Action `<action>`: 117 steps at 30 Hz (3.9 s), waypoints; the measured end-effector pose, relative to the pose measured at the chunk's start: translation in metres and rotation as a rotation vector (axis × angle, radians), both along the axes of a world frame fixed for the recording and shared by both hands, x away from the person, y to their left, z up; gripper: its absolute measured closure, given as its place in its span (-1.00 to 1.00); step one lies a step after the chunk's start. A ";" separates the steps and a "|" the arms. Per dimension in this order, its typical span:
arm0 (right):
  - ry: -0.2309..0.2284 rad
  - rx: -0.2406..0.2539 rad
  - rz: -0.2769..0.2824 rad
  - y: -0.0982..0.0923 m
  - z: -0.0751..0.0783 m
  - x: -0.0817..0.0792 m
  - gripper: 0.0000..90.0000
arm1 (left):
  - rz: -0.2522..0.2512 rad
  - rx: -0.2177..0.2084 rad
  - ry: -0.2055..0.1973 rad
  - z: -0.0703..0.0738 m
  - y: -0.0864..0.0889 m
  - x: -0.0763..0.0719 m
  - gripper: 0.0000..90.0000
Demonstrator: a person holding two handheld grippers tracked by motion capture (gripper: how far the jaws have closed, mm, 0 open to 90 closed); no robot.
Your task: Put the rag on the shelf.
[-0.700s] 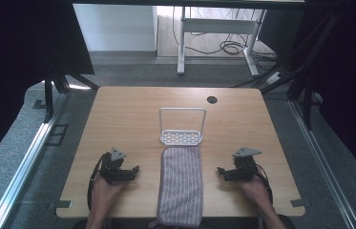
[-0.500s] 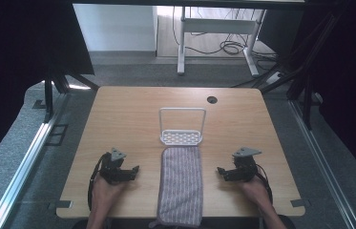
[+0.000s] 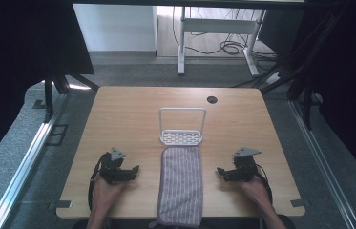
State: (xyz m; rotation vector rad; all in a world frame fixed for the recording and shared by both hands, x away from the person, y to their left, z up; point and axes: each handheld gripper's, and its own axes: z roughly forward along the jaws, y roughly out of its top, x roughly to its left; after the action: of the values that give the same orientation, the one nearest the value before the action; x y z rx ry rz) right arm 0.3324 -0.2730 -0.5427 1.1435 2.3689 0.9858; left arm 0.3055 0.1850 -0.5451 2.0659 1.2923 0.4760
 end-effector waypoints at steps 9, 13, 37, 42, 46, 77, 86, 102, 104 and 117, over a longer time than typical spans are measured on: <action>0.033 0.038 -0.020 0.001 0.003 0.000 -0.79 | -0.015 -0.009 0.003 0.001 -0.001 0.000 -0.70; 0.056 0.038 -0.004 0.003 0.007 0.001 -0.73 | -0.047 -0.016 -0.016 0.010 -0.006 -0.001 -0.67; 0.054 0.045 0.075 0.041 0.030 0.031 -0.57 | -0.285 -0.042 0.007 0.034 -0.065 0.031 -0.50; 0.057 0.057 0.104 0.056 0.034 0.038 -0.38 | -0.313 -0.028 -0.008 0.036 -0.079 0.040 -0.40; 0.061 0.052 0.131 0.068 0.033 0.044 -0.28 | -0.327 -0.017 -0.011 0.035 -0.089 0.048 -0.35; 0.078 0.029 0.214 0.096 0.016 0.052 0.86 | -0.361 -0.022 0.089 0.014 -0.105 0.065 0.69; 0.040 0.082 0.225 0.088 0.036 0.047 0.87 | -0.356 -0.047 0.044 0.028 -0.102 0.063 0.82; -0.057 0.130 0.264 0.084 0.088 0.040 0.87 | -0.390 -0.082 -0.092 0.091 -0.097 0.052 0.80; -0.059 0.138 0.268 0.084 0.091 0.040 0.87 | -0.390 -0.081 -0.097 0.094 -0.096 0.051 0.80; -0.123 0.152 0.300 0.086 0.131 0.039 0.86 | -0.379 -0.094 -0.173 0.129 -0.093 0.049 0.80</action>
State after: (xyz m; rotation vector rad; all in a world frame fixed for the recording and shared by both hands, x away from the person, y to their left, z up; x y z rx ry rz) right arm 0.3716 -0.1872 -0.4114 0.7613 2.4438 1.3146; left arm 0.3541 0.0923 -0.4157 2.0751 0.7840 0.4022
